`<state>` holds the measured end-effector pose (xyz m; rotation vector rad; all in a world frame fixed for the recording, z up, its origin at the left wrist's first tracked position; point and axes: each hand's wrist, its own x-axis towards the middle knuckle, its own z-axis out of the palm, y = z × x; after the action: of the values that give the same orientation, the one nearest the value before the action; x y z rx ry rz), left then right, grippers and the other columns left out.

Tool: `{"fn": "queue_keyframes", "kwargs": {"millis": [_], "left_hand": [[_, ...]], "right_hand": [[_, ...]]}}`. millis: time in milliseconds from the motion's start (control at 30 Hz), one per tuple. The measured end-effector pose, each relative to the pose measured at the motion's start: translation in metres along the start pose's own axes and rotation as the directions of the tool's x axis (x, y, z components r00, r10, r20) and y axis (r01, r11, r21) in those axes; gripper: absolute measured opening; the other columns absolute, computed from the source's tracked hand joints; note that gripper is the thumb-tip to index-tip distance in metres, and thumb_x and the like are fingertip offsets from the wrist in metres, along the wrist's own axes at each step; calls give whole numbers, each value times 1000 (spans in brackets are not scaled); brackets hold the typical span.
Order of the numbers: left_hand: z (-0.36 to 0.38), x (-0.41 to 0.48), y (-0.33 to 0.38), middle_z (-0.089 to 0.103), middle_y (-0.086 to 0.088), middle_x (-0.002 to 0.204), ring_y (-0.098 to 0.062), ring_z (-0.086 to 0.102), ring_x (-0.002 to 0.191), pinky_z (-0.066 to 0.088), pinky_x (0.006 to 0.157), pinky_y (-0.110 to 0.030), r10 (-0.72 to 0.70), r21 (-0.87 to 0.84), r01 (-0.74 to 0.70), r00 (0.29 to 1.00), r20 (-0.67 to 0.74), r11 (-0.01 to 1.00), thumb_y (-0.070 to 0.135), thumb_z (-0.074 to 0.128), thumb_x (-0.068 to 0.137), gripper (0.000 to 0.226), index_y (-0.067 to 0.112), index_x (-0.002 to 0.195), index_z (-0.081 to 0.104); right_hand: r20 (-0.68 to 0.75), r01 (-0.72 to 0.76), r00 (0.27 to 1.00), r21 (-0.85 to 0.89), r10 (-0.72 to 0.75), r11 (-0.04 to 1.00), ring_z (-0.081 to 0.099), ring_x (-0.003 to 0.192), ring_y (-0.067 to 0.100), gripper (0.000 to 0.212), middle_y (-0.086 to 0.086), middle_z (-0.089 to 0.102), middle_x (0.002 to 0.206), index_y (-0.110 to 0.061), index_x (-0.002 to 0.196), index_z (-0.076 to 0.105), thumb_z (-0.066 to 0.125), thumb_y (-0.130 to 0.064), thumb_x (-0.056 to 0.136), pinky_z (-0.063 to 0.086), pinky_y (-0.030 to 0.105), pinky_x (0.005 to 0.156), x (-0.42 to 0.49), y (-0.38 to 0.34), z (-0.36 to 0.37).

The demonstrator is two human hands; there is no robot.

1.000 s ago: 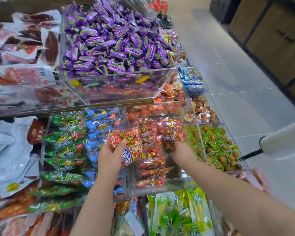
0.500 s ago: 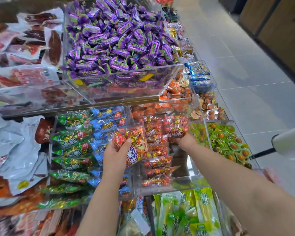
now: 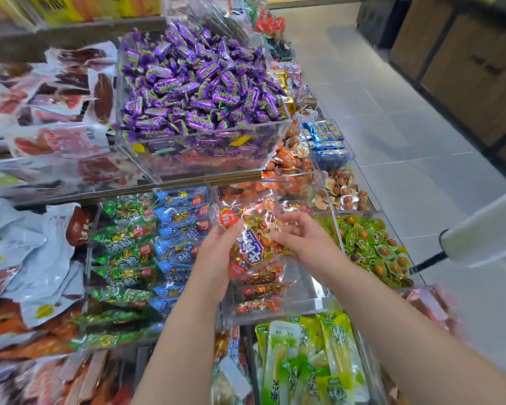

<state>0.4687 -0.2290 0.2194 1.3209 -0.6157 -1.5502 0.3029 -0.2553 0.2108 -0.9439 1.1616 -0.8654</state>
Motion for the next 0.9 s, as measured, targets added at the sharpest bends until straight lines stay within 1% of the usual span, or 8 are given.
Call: {"fn": "queue_keyframes", "kwargs": {"millis": [100,167,267,333,467,600,733,900], "left_hand": [[0,-10,-3,73,-9,98,-28,72,88,59,70,-33,64,86,-70,995,76,994,12,69,82,32,13,111,55],[1,-14,-3,74,-5,86,-20,73,75,57,63,-24,116,143,-117,993,15,983,3,66,85,23,13,104,57],[-4,-16,5,72,3,84,-7,69,68,56,64,-20,214,393,-219,975,56,893,-1,65,86,20,18,93,62],[-9,-17,13,70,20,78,5,65,71,50,70,-11,210,632,-297,955,211,716,6,69,86,23,29,91,65],[-2,-14,21,69,26,85,3,66,81,46,67,-4,75,769,-331,934,349,547,16,71,86,22,37,91,66],[-3,-2,17,64,15,113,-7,58,110,47,98,-32,193,821,-303,952,237,484,35,72,83,26,31,107,63],[-25,25,3,18,-8,159,-31,2,148,10,117,-52,361,999,40,932,-39,5,63,60,80,92,17,150,23],[-36,43,-26,-15,-14,160,-32,-16,147,-5,117,-52,258,970,213,950,-178,-115,62,54,83,107,13,152,-11]], "right_hand": [[-148,-33,984,369,94,929,67,61,8,32,3,65,86,-15,103,49,68,-3,81,49,21,47,-8,4,-2],[-148,-98,976,371,162,924,68,68,12,46,5,64,95,-14,115,43,71,-8,80,53,24,51,-14,11,-3],[-233,-87,972,-280,20,956,47,118,13,104,4,41,132,-28,141,14,85,-26,65,39,37,105,-23,19,-10],[-101,138,954,-689,-283,712,19,129,5,122,-7,16,143,-32,144,4,88,-36,57,16,30,112,-29,17,-19],[262,364,928,-782,-264,506,41,114,5,88,-15,29,126,-49,131,33,84,-35,62,36,24,98,-28,2,-30],[247,299,947,-912,-207,281,50,85,11,33,-9,52,105,-32,97,52,76,-33,74,45,28,73,-13,-9,-49],[83,114,980,-980,-182,163,55,88,21,23,0,55,109,-27,97,49,66,-33,83,48,33,70,3,-12,-62],[93,15,960,-959,-263,-284,43,116,29,33,4,66,106,-19,116,51,59,-20,84,39,39,86,34,-3,-46]]}}
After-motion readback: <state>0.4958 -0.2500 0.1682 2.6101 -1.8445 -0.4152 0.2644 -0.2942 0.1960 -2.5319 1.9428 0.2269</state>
